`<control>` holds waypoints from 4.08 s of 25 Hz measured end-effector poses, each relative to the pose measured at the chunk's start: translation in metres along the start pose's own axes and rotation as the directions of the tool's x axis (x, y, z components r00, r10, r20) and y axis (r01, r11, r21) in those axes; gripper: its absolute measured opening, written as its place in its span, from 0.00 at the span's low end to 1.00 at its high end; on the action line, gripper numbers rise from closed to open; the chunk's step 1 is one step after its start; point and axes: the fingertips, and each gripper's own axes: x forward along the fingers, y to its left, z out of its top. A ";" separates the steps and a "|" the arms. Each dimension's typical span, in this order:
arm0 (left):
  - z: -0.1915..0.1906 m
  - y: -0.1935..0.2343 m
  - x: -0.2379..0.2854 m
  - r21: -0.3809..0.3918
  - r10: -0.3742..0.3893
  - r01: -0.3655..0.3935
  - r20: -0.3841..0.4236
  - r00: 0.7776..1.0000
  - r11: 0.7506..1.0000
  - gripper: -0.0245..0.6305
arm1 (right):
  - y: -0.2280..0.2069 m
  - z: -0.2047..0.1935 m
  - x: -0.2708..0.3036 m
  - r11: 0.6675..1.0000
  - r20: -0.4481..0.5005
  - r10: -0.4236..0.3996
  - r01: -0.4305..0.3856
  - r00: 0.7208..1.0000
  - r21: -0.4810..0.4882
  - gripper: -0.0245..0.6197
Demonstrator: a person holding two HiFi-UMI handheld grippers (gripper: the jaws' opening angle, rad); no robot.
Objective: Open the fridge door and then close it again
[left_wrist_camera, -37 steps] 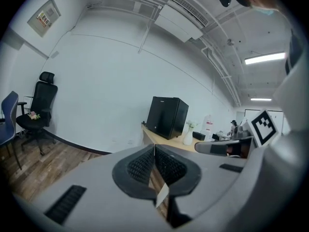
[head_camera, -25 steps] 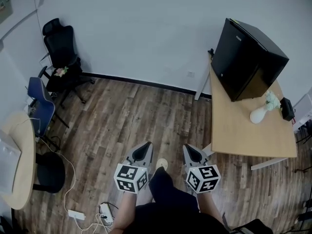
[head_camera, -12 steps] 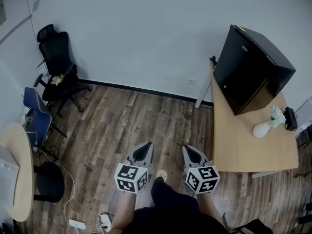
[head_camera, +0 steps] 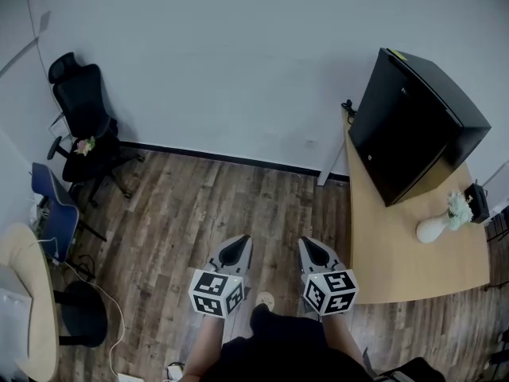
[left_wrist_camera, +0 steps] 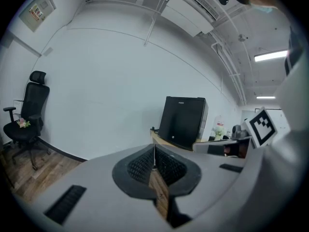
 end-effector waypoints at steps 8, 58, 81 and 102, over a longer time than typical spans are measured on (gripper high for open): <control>0.018 0.034 0.046 -0.022 0.003 -0.002 0.015 1.000 1.000 0.05 | -0.024 0.019 0.049 1.000 -0.004 -0.006 0.006 1.000 -0.005 0.02; 0.134 0.003 0.376 0.065 -0.603 0.613 -0.129 0.788 0.787 0.05 | -0.245 0.164 0.151 0.840 0.106 -0.541 0.540 0.834 0.041 0.03; 0.215 -0.056 0.478 0.129 -0.809 0.814 -0.104 0.579 0.566 0.05 | -0.354 0.342 0.110 0.545 0.164 -0.745 0.732 0.646 -0.408 0.18; 0.221 -0.068 0.515 0.133 -0.832 0.838 -0.108 0.543 0.530 0.05 | -0.464 0.366 0.115 0.360 -0.174 -0.904 0.475 0.391 -0.803 0.30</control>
